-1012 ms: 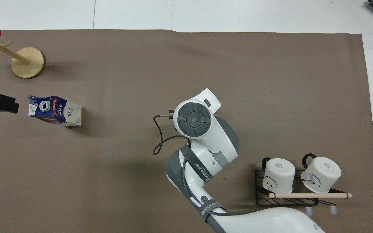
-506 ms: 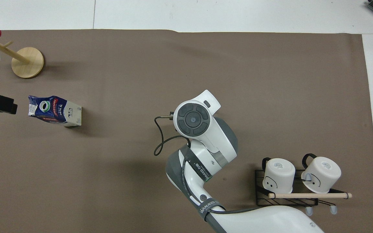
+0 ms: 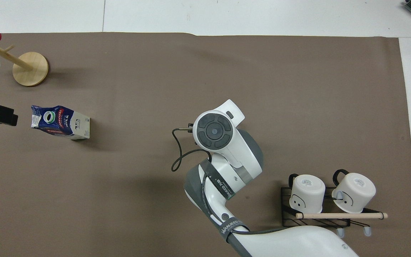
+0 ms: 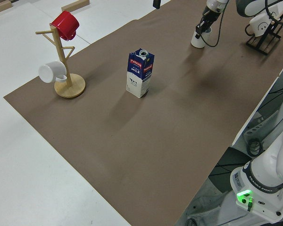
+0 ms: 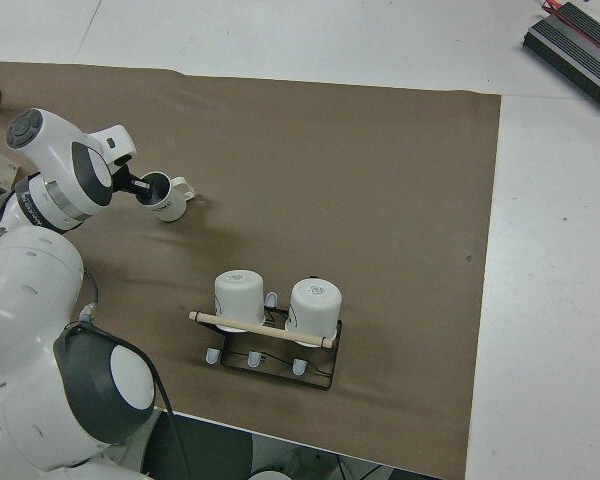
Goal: Place cup and milk on table
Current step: 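Carry the mug with the right gripper toward the table's middle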
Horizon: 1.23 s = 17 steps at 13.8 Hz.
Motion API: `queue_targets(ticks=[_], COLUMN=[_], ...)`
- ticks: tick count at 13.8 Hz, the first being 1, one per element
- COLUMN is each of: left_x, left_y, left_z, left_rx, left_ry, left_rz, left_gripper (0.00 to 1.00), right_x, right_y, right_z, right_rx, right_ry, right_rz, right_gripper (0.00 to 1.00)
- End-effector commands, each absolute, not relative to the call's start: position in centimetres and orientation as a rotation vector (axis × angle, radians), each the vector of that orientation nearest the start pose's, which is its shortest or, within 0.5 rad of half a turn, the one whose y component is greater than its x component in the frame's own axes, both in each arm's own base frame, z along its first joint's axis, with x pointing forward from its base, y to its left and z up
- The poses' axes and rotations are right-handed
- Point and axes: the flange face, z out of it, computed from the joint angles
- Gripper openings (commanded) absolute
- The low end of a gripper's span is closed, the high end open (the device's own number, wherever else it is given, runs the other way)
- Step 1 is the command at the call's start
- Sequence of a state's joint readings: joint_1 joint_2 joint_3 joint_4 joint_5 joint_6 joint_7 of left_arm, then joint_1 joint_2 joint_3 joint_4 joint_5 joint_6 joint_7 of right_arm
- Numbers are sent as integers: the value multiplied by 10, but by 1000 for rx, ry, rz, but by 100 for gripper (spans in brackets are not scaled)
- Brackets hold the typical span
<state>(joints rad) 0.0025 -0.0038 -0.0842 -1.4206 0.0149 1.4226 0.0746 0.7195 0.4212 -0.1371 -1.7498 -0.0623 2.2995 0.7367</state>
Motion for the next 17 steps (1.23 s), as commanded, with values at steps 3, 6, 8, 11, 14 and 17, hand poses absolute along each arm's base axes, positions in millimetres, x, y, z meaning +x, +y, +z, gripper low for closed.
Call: queue_targets(ticks=[3,6,8,11,14,17], left_x=[528,531,535,544,553,561], left_y=[-38,-39,-31,-25,-25,-25], left_z=[683,673,659,632,599,568], left_rx=[-3127,-3127,-3129,-3129,-3129,-3127], left_ry=[240,242,219,202,200,198], left_rz=[-38,-31,-26,-36,-72,-122], left_gripper=[100,100,100,100,100,100], right_x=[553,558,559,550,549,551], right_y=[370,347,320,287,254,214], right_z=[369,418,452,482,494,508], right_rx=[-3123,-3097,-3095,-3138,-3151,-3166], right_ry=[155,187,186,130,113,100], right_rz=[-299,-336,-307,-180,-88,-30], right_gripper=[100,100,100,100,100,100])
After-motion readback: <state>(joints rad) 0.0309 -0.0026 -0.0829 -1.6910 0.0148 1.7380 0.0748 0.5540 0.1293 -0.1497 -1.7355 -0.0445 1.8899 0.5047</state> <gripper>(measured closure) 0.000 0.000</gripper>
